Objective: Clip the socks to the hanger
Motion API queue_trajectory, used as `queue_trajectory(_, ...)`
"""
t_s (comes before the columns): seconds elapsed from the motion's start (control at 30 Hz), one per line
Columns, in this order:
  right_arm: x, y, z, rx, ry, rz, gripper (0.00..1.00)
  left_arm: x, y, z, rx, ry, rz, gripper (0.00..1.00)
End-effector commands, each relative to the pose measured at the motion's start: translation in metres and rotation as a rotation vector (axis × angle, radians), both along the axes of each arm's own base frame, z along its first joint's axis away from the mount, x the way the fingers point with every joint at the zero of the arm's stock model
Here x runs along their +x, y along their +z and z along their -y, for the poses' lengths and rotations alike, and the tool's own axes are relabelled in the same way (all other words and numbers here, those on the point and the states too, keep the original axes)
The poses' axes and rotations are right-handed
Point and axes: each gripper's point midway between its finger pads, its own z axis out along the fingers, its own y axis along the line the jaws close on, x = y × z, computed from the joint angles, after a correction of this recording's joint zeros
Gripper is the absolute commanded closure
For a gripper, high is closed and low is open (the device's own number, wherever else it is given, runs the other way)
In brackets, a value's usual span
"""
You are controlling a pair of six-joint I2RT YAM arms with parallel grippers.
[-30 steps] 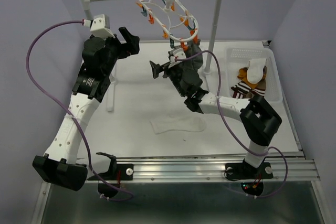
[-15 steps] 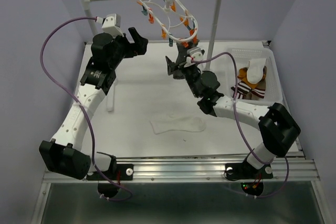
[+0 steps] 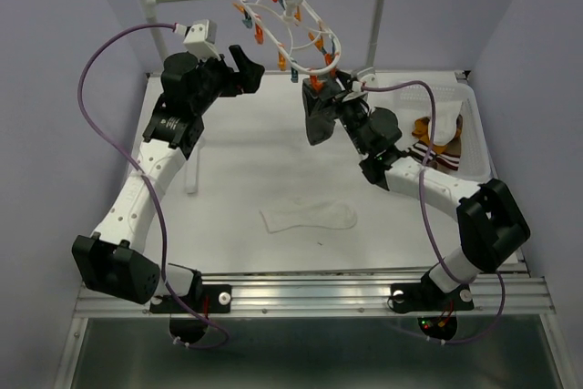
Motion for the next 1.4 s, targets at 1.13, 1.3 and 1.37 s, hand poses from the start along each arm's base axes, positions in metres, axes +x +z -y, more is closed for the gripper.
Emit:
queue_trajectory(1.13,0.083,0.053,0.102,0.169,-0.131,-0.133,0.0,-0.024,0.067,-0.016,0.007,0.03,0.183,0.01)
queue_trajectory(1.3,0.059,0.051,0.108,0.115,-0.132,-0.149,0.0,-0.029,0.066,-0.016,-0.004,0.024,0.18,0.01)
queue_trajectory(1.37,0.05,0.046,0.112,0.084,-0.14,-0.157,0.0,-0.03,0.066,-0.016,-0.008,0.022,0.18,0.01)
